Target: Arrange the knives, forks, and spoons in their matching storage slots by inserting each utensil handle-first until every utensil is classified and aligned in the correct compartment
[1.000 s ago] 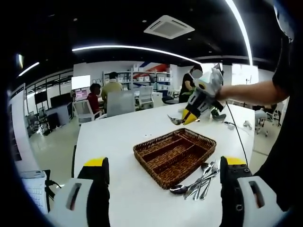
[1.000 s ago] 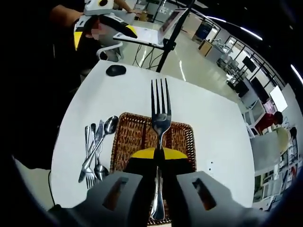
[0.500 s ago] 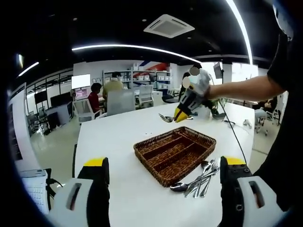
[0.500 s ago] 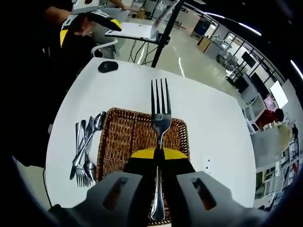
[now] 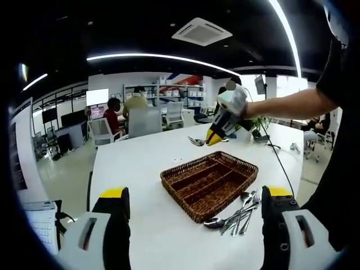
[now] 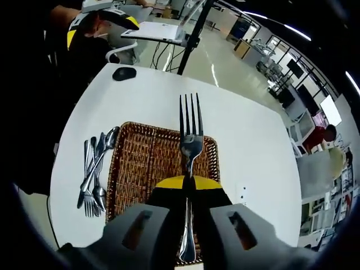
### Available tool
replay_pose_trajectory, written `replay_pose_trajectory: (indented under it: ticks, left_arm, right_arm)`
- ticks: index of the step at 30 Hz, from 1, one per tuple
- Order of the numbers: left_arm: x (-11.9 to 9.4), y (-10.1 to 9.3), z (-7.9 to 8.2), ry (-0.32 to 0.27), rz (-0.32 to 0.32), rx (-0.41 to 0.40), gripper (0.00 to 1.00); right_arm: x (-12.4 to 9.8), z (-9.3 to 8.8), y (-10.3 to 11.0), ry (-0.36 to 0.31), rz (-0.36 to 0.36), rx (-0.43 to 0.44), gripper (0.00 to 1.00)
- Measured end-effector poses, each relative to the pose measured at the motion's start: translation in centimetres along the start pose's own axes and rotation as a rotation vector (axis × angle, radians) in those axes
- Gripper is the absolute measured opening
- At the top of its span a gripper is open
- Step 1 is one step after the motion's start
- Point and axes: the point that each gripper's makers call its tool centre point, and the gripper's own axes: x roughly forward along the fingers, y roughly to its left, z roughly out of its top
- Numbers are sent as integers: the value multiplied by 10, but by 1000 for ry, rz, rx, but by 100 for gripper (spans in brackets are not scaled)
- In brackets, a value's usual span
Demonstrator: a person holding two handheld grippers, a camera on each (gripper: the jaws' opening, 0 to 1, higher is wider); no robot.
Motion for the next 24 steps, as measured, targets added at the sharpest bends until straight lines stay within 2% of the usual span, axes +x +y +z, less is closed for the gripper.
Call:
replay_pose_trajectory:
  ticks: [10, 24]
  left_arm:
    - [2, 6, -1, -4, 6, -1, 100]
    - [7, 13, -5, 2, 10, -11, 100]
  right_arm:
    - [6, 1, -2, -4, -5, -8, 1]
    - [22, -10, -1, 16, -5, -25, 1]
